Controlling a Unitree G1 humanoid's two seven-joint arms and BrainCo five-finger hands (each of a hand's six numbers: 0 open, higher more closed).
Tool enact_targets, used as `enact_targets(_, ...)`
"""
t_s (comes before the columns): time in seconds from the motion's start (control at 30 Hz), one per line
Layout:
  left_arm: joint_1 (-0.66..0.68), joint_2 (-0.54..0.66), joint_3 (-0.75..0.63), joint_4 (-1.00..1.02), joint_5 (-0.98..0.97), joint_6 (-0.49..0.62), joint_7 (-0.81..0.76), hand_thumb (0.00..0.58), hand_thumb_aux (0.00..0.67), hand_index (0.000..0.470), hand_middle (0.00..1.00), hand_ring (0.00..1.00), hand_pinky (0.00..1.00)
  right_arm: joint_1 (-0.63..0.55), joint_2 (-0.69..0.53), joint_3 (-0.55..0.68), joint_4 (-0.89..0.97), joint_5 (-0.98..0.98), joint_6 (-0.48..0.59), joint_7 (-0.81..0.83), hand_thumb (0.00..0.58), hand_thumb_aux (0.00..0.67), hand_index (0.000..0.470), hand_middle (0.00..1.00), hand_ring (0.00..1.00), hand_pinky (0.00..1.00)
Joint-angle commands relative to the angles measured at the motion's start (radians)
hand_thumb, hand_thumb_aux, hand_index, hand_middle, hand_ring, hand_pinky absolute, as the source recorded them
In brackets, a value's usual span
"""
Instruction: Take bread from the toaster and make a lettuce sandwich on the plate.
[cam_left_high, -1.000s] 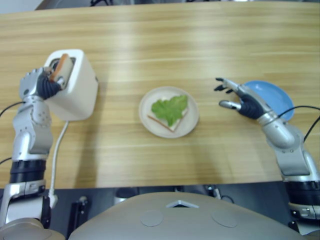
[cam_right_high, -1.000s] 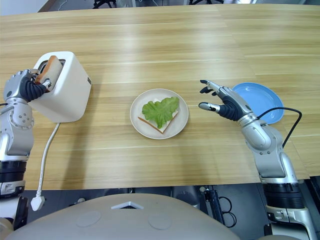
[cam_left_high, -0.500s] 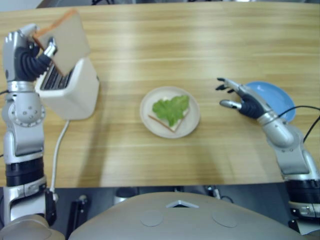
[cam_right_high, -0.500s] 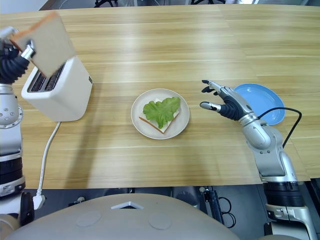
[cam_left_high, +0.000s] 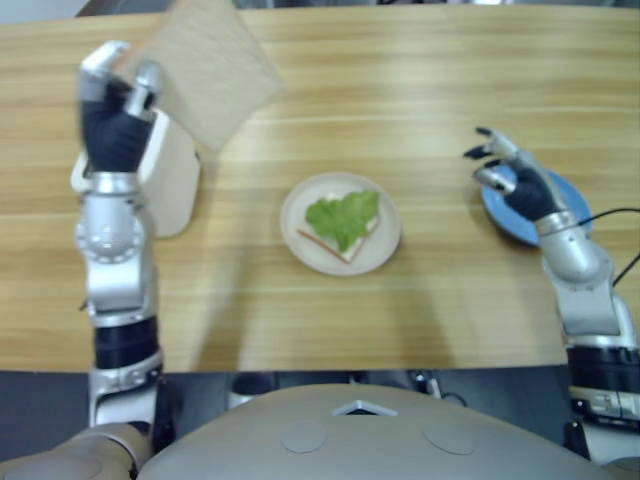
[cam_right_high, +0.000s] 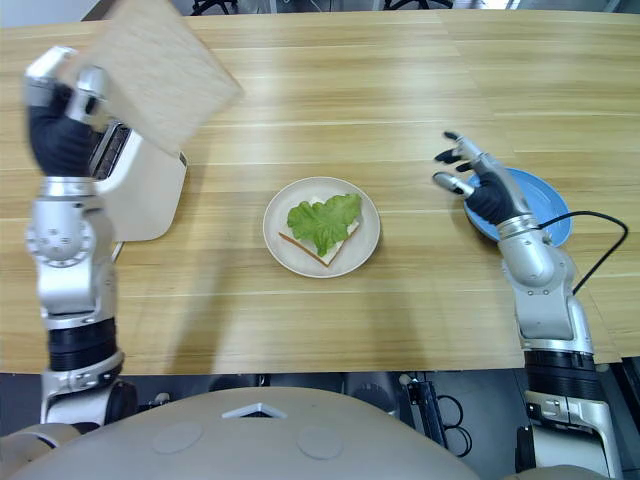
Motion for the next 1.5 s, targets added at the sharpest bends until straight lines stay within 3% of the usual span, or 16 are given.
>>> enact_targets(0.03, -0.03, -0.033, -0.091, 0.16, -0.024, 0.046, -0.102, 0.58, 0.67, 0.46, 1.0, 1.0, 1.0, -0.008, 0.012, -0.02, 0.018, 0.024, 0.017, -0.014, 0.0, 0.0, 0.0, 0.26, 0.26, 0.26)
enact_targets(0.23, -0.139, -0.077, -0.131, 0.455, -0.038, 0.072, -0.204, 0.58, 0.67, 0.46, 1.0, 1.0, 1.0, -0.017, 0.017, -0.009, 0.024, 0.025, 0.025, -0.026, 0.0, 0.0, 0.0, 0.27, 0.27, 0.27)
enact_targets(0.63, -0.314, -0.141, -0.234, 0.898, 0.1, -0.007, -0.274, 0.58, 0.67, 0.46, 1.0, 1.0, 1.0, -0.029, 0.025, 0.024, 0.019, 0.0, 0.045, -0.029, 0.0, 0.0, 0.0, 0.26, 0.26, 0.26)
enact_targets(1.07, -0.378, -0.123, -0.252, 1.038, 0.182, -0.029, -0.284, 0.58, 0.67, 0.46, 1.0, 1.0, 1.0, -0.035, 0.022, 0.068, 0.011, -0.037, 0.041, -0.021, 0.0, 0.0, 0.0, 0.26, 0.26, 0.26)
enact_targets(1.5, -0.397, -0.106, -0.273, 1.124, 0.268, -0.03, -0.262, 0.58, 0.67, 0.46, 1.0, 1.0, 1.0, -0.009, -0.005, 0.258, -0.04, -0.196, -0.056, 0.046, 0.0, 0.0, 0.0, 0.25, 0.25, 0.25)
